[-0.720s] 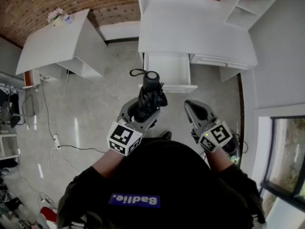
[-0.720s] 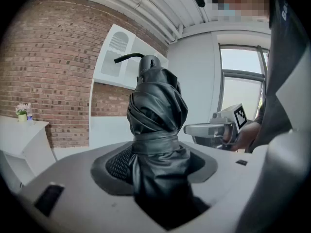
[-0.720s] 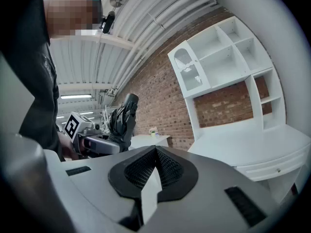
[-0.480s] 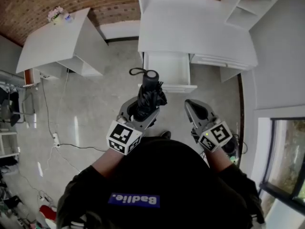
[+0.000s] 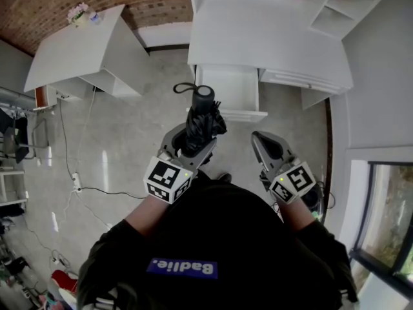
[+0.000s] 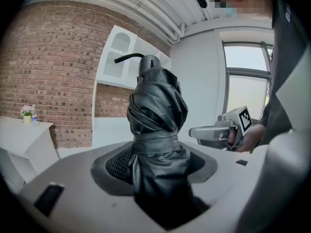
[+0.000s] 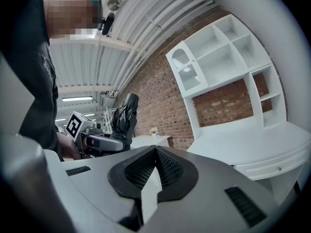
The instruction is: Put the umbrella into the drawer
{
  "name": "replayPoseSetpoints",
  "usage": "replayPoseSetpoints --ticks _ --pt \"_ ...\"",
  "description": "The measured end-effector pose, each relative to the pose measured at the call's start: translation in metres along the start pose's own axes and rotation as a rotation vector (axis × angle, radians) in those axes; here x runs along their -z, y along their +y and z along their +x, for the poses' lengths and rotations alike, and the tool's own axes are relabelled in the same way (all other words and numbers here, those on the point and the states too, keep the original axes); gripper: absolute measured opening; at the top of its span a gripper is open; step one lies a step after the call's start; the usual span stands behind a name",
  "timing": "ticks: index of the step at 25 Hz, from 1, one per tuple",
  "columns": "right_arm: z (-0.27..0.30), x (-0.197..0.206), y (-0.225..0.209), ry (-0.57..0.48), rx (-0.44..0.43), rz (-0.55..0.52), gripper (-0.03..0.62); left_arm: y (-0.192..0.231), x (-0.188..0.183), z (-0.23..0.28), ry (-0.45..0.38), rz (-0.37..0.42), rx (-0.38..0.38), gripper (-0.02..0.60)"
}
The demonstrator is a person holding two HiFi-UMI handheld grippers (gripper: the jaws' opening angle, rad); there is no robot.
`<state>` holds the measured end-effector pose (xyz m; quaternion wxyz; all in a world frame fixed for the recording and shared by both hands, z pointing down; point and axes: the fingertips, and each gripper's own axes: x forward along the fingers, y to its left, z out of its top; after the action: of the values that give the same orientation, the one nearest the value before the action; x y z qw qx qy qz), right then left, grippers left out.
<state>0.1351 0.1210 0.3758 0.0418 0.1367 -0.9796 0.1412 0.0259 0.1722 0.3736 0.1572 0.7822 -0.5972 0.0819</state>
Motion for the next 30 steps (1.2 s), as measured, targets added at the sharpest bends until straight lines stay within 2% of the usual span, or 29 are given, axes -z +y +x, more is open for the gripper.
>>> replayPoseSetpoints --ticks 5,9,16,20,23,30 --pt "0.002 0.0 0.003 -0.006 0.026 -0.003 0.029 0.011 0.002 -0.004 -0.003 0.009 0.001 0.268" --pt "0.023 -0.007 -0.016 -0.008 0.048 0.001 0.029 0.038 -0.006 0.018 -0.001 0.006 0.017 0.268" --pt "0.065 -0.025 -0.041 -0.03 0.13 0.025 0.029 0.078 -0.014 0.056 0.036 0.045 0.121 0.268" --pt "0.089 -0.025 -0.063 0.007 0.205 0.029 0.029 0.106 -0.023 0.084 0.048 0.075 0.186 0.268" --pt "0.107 -0.032 -0.075 -0.003 0.247 0.03 0.029 0.126 -0.028 0.101 0.062 0.091 0.226 0.268" --pt "0.131 -0.045 -0.097 -0.01 0.346 0.02 0.029 0.157 -0.024 0.132 0.107 0.113 0.323 0.268"
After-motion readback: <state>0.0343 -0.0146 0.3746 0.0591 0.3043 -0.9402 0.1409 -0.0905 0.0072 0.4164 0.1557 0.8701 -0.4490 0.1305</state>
